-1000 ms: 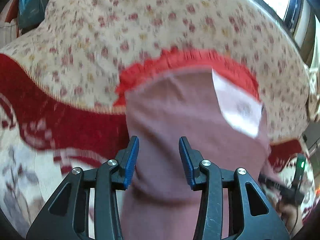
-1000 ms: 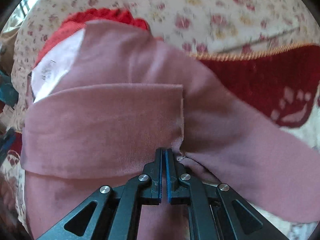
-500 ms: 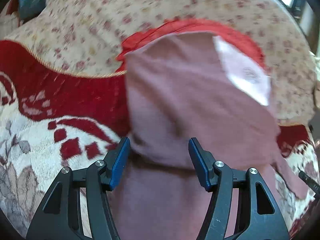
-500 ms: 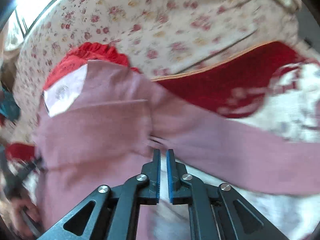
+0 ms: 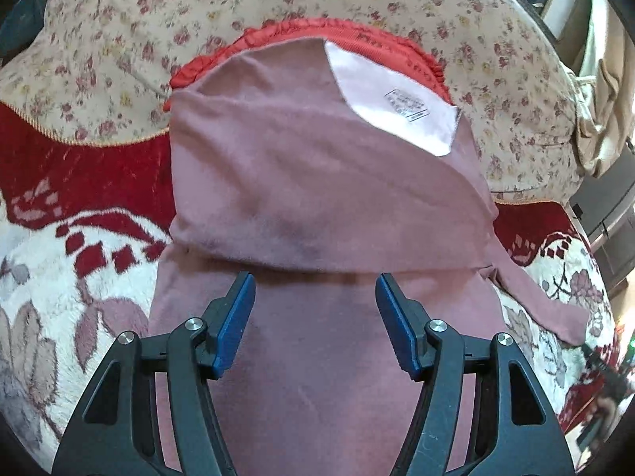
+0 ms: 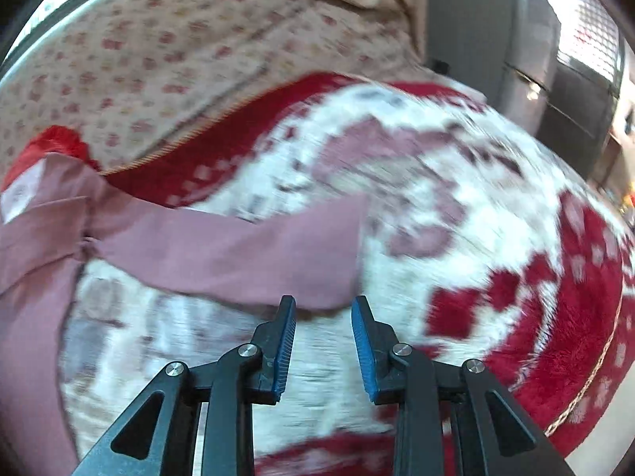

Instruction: Fold small clothes

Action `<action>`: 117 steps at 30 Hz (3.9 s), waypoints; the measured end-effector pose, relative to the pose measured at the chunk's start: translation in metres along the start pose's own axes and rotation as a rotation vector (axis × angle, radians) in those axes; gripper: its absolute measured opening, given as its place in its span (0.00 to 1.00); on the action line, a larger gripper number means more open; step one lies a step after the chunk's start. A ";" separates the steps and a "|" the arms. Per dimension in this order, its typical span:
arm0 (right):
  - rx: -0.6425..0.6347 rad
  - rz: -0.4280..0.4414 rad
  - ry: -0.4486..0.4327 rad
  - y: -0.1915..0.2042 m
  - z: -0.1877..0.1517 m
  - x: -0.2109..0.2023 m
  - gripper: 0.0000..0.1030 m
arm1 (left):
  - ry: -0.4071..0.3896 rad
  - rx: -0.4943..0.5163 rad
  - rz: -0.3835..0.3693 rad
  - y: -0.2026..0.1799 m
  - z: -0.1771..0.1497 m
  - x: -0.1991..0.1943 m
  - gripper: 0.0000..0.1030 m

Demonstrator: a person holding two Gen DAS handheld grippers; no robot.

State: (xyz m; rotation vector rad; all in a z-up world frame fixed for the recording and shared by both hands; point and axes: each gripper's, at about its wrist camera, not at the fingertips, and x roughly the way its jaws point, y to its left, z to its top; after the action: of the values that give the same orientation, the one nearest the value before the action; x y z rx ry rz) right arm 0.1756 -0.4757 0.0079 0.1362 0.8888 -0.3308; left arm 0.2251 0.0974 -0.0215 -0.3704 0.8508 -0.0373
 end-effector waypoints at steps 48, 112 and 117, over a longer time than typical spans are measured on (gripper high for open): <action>-0.281 0.695 -0.049 0.398 0.009 0.013 0.03 | 0.039 0.007 -0.324 -0.041 0.046 0.021 0.80; -0.064 0.457 -0.077 0.295 0.091 0.071 0.36 | -0.133 -0.194 -0.108 0.075 0.085 -0.002 0.01; -0.129 0.504 -0.112 0.308 0.089 0.060 0.39 | -0.126 -0.291 -0.050 0.096 0.081 0.003 0.01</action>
State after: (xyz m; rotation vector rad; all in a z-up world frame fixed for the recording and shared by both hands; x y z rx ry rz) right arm 0.3803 -0.2223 0.0104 0.2141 0.7333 0.1872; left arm 0.2762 0.2114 -0.0067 -0.6600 0.7226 0.0642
